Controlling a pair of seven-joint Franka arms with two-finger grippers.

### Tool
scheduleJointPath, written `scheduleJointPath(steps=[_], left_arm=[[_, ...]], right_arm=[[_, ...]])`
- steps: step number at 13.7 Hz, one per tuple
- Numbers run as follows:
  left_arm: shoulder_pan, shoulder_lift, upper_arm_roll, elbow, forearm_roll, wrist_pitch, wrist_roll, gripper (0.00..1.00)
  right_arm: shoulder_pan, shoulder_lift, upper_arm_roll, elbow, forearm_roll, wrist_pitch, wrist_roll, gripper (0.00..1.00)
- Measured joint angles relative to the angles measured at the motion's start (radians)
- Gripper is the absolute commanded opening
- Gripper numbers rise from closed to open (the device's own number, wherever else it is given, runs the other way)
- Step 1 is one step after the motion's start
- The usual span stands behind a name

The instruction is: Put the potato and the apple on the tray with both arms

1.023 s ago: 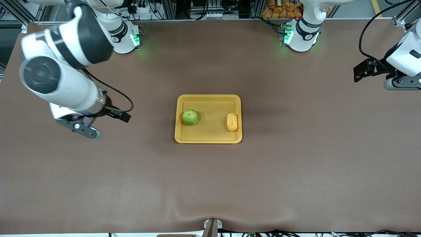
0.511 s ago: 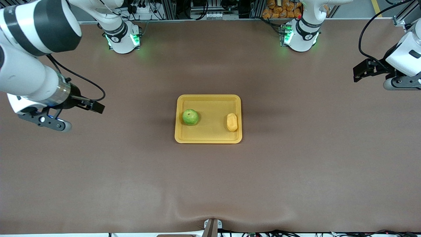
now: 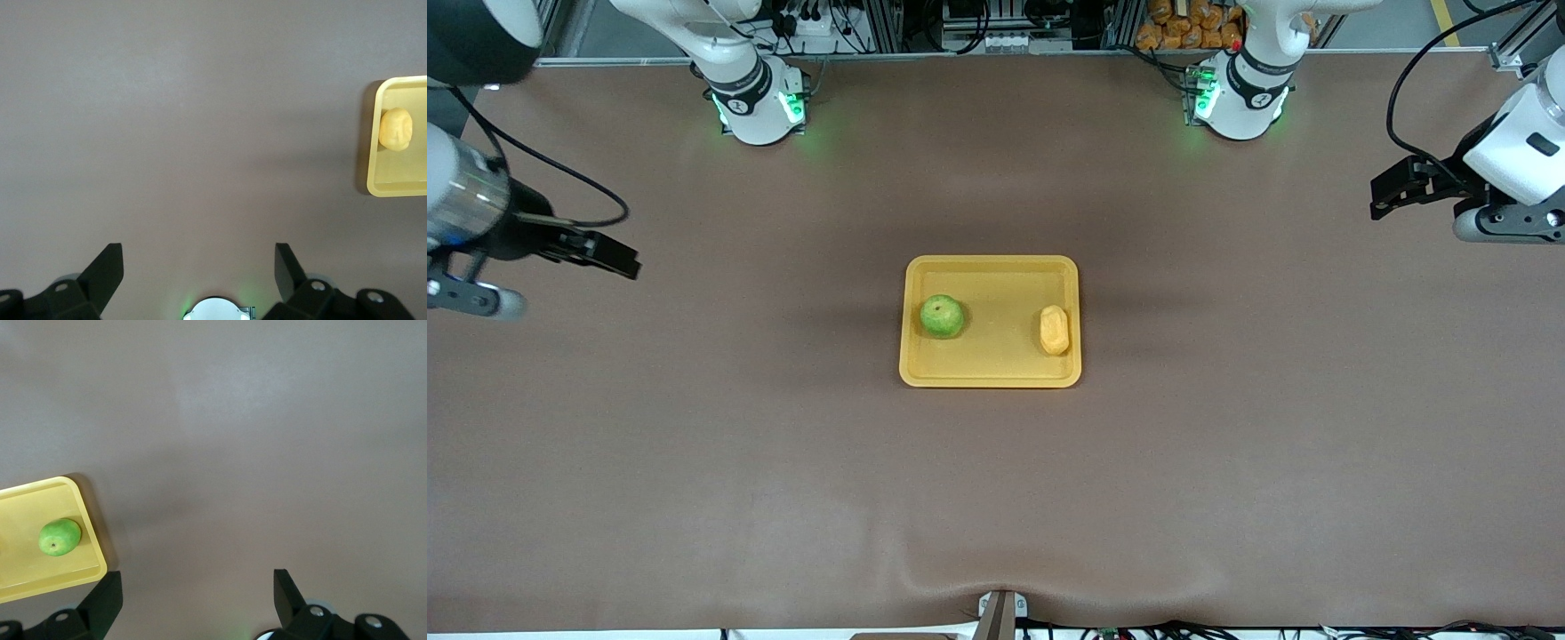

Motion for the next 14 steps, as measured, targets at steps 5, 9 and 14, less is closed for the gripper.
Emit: scheduleJointPath(steps=[5,9,14], left_arm=[[-0.005,0.000,-0.017,0.000,0.000,-0.001,-0.017,1.00],[-0.004,0.000,-0.016,0.001,0.000,-0.001,-0.017,1.00],[-0.004,-0.001,-0.015,0.004,0.000,-0.001,-0.017,1.00]], right_arm=[[0.035,-0.027,-0.059,-0.001,0.005,-0.003,-0.043,1.00],[0.059,-0.070,-0.129,-0.008,0.006,-0.022,-0.125,1.00],[0.062,-0.151,-0.187,-0.071,0.008,-0.030,-0.225,1.00]])
